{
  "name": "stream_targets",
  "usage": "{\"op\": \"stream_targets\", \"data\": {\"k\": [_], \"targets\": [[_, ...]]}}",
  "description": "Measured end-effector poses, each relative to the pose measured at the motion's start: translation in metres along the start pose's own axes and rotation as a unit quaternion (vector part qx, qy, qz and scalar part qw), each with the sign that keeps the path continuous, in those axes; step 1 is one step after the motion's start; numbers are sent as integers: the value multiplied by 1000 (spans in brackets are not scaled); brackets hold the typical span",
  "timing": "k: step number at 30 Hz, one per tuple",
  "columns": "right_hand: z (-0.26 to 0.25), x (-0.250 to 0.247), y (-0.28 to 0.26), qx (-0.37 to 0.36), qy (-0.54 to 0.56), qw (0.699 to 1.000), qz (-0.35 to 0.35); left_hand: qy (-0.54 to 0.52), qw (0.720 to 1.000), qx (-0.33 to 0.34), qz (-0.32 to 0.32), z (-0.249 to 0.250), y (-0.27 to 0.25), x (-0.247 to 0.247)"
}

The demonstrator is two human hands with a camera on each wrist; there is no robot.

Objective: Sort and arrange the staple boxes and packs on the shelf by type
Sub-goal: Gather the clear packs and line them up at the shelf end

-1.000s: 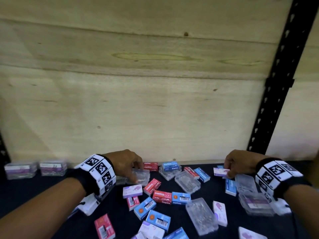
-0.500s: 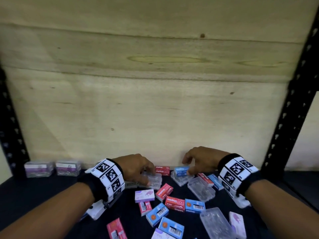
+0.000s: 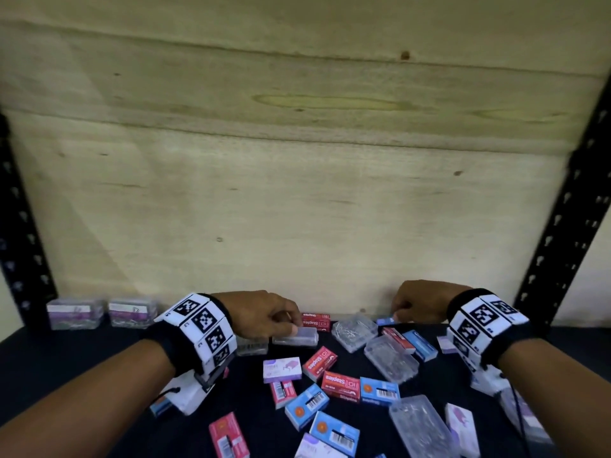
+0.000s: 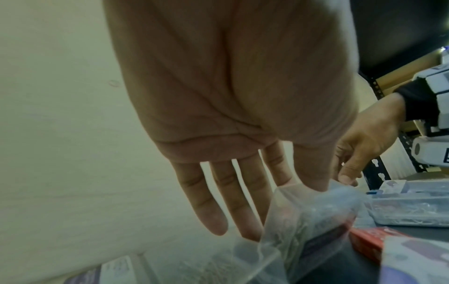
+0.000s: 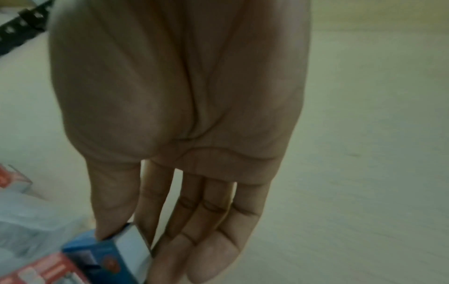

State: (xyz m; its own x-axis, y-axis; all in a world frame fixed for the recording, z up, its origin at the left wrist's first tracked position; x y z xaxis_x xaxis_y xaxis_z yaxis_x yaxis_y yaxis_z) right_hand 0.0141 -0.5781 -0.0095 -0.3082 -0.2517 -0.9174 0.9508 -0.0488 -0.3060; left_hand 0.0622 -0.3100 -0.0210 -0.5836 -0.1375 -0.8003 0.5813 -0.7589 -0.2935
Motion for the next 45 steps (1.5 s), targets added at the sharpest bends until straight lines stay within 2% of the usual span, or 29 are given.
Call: {"op": "stream_targets", "data": {"k": [10,14,17,20,24,28,38,45], "targets": [[5,10,-5,19,11,1000,1,8,999,-7,30,4,5,-4],[-6,-1,-5,41,-12,999,25,9,999,-2,43,4,6,-6],[-27,-18,-11,21,-12,999,47,1,999,-4,47,4,5,-6],[-51,-24,-15,-1,10,1000,18,-12,999,-16,43,4,4,-5],[-71,-19,-13,10,-14,999,-29,5,999,-12,39,1,5,-6],[-83,-18,-11,20,-17,998,-48,5,999,-5,53,-2,5,-8],[-80,-27,-11,12,-9,999,-37,-26,995,19,89,-7,-10,-23],[-87,-55,-14,0,70,998,-9,-32,991,20,131,-17,-47,-49]]}}
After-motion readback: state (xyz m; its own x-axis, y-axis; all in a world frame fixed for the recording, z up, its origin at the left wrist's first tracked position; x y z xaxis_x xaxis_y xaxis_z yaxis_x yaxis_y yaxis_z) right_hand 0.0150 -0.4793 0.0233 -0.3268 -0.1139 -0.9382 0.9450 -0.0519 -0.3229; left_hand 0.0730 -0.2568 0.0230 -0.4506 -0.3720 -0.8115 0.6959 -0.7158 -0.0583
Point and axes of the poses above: each hand's wrist, its own y-axis towards the middle knuckle, its own x-axis out of the palm, z = x × y, the point moved 6 cm from there along y, towards the middle knuckle, and after that the axes turned 14 degrees about -y, right-handed, at the moved point
